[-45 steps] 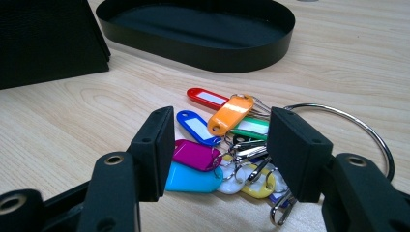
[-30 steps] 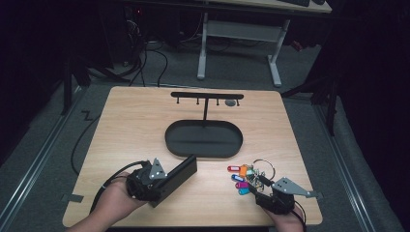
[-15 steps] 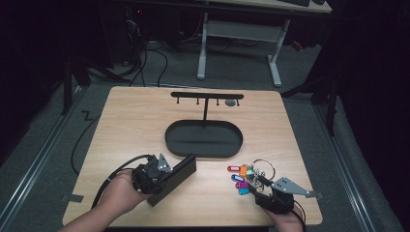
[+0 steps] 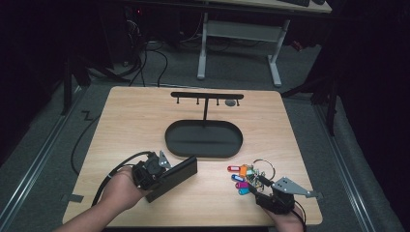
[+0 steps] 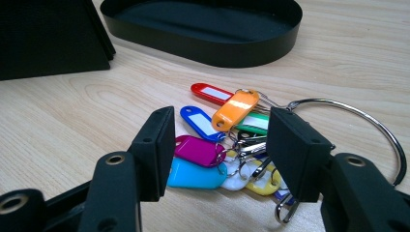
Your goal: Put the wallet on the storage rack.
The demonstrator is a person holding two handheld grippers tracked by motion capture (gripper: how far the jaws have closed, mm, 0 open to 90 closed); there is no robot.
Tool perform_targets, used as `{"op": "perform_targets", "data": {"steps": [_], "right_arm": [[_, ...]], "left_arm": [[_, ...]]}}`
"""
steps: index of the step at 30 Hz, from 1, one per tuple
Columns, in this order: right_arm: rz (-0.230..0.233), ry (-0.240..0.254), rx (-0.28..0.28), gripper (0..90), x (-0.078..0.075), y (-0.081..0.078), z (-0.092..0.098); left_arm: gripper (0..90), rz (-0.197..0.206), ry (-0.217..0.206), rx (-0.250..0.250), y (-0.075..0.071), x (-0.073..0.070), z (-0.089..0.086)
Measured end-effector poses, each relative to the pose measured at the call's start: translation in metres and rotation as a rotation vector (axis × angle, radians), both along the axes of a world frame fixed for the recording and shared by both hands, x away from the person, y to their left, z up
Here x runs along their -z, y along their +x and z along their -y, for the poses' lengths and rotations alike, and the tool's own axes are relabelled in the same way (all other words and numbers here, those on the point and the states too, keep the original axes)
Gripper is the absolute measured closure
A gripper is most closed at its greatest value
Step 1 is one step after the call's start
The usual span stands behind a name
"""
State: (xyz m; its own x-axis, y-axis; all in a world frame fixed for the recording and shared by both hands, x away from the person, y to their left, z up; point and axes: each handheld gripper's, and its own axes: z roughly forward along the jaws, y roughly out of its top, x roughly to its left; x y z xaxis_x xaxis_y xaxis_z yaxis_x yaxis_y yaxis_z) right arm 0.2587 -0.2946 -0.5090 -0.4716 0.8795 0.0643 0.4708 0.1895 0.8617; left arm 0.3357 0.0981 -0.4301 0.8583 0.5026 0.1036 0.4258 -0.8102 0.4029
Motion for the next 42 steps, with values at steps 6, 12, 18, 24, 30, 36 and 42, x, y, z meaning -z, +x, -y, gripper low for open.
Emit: {"op": "perform_targets", "data": {"steps": [6,12,18,24,30,36,42], "right_arm": [[-0.003,0.005,0.007,44.8,0.001,-0.001,0.002],[-0.002,0.005,0.011,44.9,0.0,-0.002,0.002],[-0.006,0.005,0.005,44.9,0.001,-0.001,0.002],[-0.003,0.014,0.011,45.0,0.0,-0.003,0.005],[-0.006,0.015,0.011,45.0,0.001,-0.002,0.004],[-0.007,0.013,0.008,45.0,0.001,-0.002,0.004],[-0.008,0.015,0.008,45.1,0.001,-0.002,0.005]], "left_arm": [[76.7,0.061,-0.012,0.046,-0.002,-0.007,0.0],[76.9,0.119,-0.041,0.106,-0.005,-0.014,0.002],[78.2,0.187,-0.016,0.16,-0.009,-0.022,0.01],[78.6,0.221,-0.019,0.183,-0.006,-0.035,0.017],[78.5,0.278,-0.052,0.193,0.0,-0.051,0.02],[78.6,0.311,-0.042,0.207,0.009,-0.056,0.025],[78.5,0.343,-0.014,0.251,0.017,-0.055,0.034]]}}
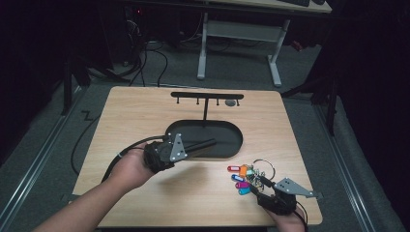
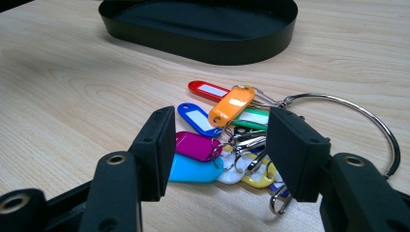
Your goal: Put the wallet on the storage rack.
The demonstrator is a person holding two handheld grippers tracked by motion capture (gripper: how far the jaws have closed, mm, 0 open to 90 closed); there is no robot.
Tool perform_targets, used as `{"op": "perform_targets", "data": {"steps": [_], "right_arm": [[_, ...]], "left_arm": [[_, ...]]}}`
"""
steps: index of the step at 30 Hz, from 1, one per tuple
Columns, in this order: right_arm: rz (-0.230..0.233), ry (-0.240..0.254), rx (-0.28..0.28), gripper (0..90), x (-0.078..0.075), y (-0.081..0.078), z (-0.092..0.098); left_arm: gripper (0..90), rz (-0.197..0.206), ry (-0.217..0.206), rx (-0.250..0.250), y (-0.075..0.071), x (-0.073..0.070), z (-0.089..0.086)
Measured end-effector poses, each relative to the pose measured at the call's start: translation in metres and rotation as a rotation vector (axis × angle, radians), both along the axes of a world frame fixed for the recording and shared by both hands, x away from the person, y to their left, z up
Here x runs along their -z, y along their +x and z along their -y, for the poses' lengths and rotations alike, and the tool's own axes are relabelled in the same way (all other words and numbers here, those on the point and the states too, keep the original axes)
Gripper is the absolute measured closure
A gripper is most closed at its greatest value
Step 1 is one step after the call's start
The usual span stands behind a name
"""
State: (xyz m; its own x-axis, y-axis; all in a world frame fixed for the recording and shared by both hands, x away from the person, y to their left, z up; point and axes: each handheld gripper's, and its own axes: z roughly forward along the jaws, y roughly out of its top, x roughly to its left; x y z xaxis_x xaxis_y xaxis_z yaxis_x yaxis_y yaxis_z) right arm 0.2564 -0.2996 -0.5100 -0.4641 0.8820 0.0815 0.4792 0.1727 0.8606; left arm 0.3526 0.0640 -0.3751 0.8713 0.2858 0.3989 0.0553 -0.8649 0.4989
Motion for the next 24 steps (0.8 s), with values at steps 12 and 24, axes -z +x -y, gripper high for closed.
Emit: {"op": "perform_targets", "data": {"steps": [12,24], "right_arm": [[0.001,0.01,0.025,45.1,0.0,-0.009,0.01],[0.0,0.021,0.058,45.1,0.0,-0.018,0.019]], "left_arm": [[78.4,0.078,0.019,0.066,0.025,0.005,0.024],[78.4,0.13,0.035,0.094,0.048,0.019,0.043]]}}
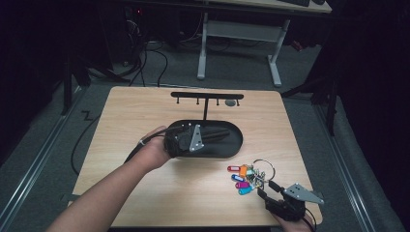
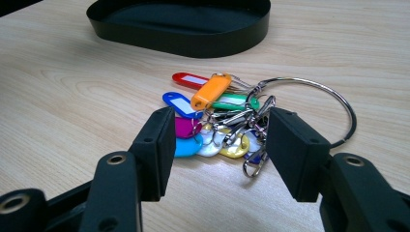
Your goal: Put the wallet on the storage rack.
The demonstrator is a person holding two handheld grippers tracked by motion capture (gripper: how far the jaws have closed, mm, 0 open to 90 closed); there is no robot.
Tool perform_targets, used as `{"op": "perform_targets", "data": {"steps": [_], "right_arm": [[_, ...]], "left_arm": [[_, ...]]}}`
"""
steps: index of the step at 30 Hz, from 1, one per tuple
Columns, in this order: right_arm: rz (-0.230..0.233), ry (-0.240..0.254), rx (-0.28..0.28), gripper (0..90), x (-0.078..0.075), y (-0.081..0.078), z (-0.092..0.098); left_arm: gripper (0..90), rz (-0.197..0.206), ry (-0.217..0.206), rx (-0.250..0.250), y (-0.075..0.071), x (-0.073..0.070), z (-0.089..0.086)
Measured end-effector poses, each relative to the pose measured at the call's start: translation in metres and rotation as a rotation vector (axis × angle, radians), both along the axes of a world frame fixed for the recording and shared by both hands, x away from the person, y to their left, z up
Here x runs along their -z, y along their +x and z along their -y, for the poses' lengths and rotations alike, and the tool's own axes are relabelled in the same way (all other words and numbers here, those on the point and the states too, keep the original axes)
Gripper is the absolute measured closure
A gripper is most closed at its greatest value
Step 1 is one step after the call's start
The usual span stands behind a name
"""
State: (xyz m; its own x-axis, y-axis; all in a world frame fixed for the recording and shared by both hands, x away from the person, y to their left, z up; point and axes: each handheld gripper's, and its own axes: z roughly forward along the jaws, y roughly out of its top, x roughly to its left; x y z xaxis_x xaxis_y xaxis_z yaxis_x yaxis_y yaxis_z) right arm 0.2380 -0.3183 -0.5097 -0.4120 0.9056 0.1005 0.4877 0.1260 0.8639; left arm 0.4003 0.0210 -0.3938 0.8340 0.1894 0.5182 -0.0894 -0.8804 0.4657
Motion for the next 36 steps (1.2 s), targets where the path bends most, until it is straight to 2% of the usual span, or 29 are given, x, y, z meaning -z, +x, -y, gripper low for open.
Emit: {"op": "perform_targets", "data": {"steps": [8,10,15,17,19,20,21,24,25,32,34,36], "right_arm": [[-0.001,0.005,0.006,45.1,0.0,-0.001,0.001],[-0.002,0.008,0.007,45.2,0.0,-0.001,0.002],[-0.003,0.01,0.004,45.2,0.001,-0.001,0.002],[-0.004,0.011,0.005,45.2,0.001,-0.001,0.002],[-0.006,0.012,0.005,45.2,0.001,0.0,0.002],[-0.007,0.014,0.005,45.2,0.002,0.0,0.002],[-0.007,0.013,0.004,45.2,0.002,0.0,0.002],[-0.012,0.017,0.004,45.2,0.002,0.0,0.003],[-0.013,0.018,0.003,45.3,0.002,0.0,0.003],[-0.013,0.023,0.001,45.3,0.003,0.0,0.004],[-0.015,0.025,-0.001,45.4,0.003,0.0,0.004],[-0.017,0.028,-0.001,45.8,0.003,0.0,0.004]], "left_arm": [[78.3,0.025,0.007,0.002,0.017,0.004,0.006],[78.3,0.031,-0.003,0.003,0.021,0.005,0.007],[78.3,0.057,0.03,0.027,0.031,0.01,0.013],[78.3,0.06,0.026,0.029,0.033,0.012,0.014],[78.3,0.063,0.039,0.031,0.038,0.013,0.017],[78.3,0.069,0.028,0.038,0.042,0.016,0.02],[78.3,0.062,0.032,0.036,0.044,0.017,0.021],[78.3,0.072,0.049,0.042,0.049,0.02,0.023],[78.3,0.079,0.057,0.048,0.055,0.024,0.025],[78.3,0.088,0.062,0.06,0.067,0.032,0.029],[78.3,0.083,0.063,0.049,0.071,0.036,0.029],[78.3,0.081,0.067,0.061,0.072,0.041,0.03]]}}
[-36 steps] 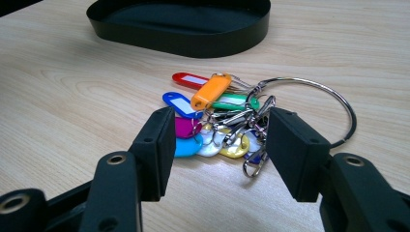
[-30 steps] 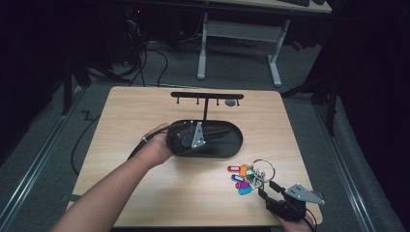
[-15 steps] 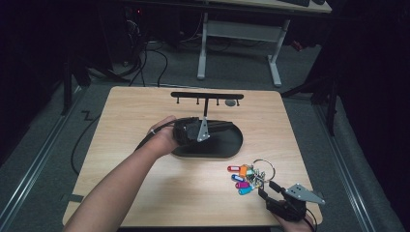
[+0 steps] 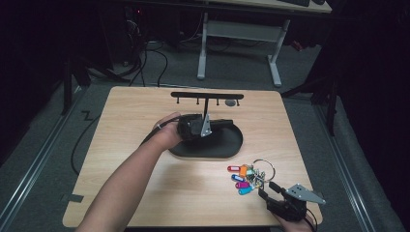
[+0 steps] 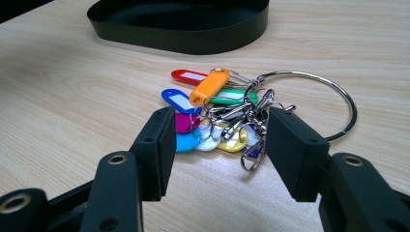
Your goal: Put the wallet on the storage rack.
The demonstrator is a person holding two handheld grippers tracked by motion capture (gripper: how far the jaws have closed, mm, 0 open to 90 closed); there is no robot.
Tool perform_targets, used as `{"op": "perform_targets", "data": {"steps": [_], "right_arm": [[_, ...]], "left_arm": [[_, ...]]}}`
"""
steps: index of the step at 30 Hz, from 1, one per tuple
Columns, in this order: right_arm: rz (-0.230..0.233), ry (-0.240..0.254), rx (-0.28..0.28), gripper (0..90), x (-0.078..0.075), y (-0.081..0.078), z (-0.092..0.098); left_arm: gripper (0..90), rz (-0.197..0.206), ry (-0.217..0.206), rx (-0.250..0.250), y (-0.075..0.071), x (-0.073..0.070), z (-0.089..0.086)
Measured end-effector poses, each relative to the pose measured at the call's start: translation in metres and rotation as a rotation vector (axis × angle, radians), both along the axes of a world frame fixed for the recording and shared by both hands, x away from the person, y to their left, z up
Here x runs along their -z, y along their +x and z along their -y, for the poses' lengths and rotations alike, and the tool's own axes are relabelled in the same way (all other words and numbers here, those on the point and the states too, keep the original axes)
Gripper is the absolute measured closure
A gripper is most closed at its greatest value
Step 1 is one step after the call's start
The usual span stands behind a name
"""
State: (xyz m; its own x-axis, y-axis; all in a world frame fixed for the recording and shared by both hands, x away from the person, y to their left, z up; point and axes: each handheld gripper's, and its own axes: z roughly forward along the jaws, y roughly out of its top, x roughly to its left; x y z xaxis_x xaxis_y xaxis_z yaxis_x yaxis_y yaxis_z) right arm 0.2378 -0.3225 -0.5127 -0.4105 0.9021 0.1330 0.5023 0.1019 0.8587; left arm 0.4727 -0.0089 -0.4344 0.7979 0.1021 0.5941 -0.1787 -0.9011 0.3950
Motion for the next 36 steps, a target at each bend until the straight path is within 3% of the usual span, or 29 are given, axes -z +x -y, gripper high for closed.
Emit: {"op": "perform_targets", "data": {"steps": [7,17,27,33,36], "right_arm": [[-0.003,0.005,0.0,46.1,0.0,0.0,0.0],[-0.008,0.002,-0.004,46.1,0.001,0.0,-0.001],[-0.009,-0.004,-0.007,46.1,0.001,0.0,-0.003],[-0.012,-0.006,-0.008,46.1,0.001,0.0,-0.004],[-0.014,-0.008,-0.008,46.1,0.002,0.0,-0.004]], "left_arm": [[78.1,0.011,0.007,0.043,0.003,0.005,-0.001],[77.3,0.011,0.098,0.046,-0.002,0.016,-0.003],[73.2,-0.076,0.096,0.043,-0.009,0.03,-0.006],[69.8,-0.111,0.1,0.037,-0.014,0.04,-0.005],[68.4,-0.109,0.115,0.036,-0.016,0.044,-0.004]]}}
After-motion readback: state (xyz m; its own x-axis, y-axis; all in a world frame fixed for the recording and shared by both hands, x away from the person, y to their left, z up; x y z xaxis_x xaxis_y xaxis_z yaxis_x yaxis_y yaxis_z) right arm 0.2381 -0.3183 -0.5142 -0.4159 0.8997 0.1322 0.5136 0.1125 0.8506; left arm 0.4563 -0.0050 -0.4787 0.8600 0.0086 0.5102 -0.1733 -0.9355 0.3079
